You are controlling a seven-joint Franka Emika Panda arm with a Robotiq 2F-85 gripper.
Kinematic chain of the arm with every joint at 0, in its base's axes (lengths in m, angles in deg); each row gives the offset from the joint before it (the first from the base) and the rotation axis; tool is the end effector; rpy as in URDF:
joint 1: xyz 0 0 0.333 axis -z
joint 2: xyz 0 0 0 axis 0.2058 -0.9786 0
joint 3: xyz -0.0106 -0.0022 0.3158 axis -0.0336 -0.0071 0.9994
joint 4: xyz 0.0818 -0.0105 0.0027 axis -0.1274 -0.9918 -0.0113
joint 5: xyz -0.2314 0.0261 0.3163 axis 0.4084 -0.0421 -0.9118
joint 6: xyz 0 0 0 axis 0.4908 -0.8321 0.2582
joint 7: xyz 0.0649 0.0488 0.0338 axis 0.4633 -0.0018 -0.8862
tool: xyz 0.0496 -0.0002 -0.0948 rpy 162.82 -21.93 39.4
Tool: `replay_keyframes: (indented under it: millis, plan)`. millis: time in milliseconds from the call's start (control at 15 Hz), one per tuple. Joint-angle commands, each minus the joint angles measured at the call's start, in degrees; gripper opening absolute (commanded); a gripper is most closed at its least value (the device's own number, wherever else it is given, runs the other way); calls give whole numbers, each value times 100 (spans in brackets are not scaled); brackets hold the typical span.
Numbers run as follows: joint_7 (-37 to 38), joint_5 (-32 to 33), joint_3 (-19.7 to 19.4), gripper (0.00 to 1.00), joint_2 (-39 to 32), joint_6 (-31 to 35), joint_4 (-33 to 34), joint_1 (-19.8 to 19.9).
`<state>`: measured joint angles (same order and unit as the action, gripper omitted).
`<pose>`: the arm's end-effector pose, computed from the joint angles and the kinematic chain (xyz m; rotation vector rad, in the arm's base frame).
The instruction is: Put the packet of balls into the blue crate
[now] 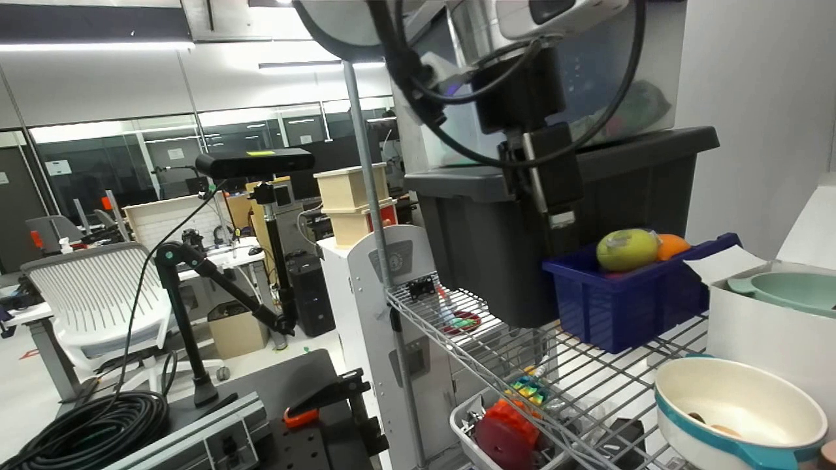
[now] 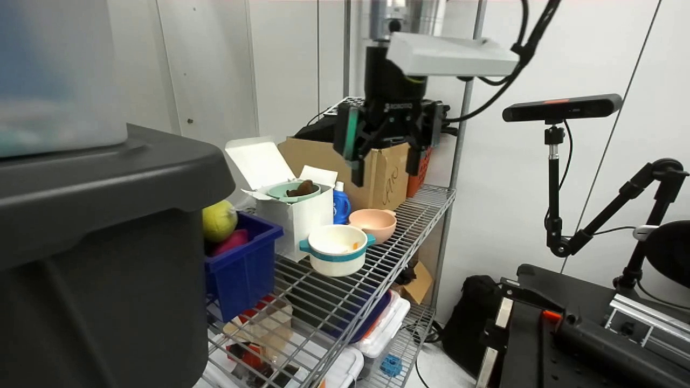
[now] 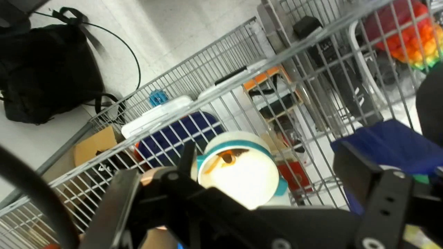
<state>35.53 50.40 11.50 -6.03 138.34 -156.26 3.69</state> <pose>0.5193 0.0052 0.3131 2.9732 -0.6601 0.1686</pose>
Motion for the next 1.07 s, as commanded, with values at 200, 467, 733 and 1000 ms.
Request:
replay_keyframes:
  millis: [200, 467, 733, 1000]
  plan:
    - [-968, 532, 469, 100, 2026, -327, -1768, 623]
    - [-1236, 307, 712, 100, 2078, -312, -1816, 882]
    - [-1258, 312, 823, 100, 2168, -328, -1891, 984]
    - [-1254, 318, 823, 100, 2106, -327, -1878, 984]
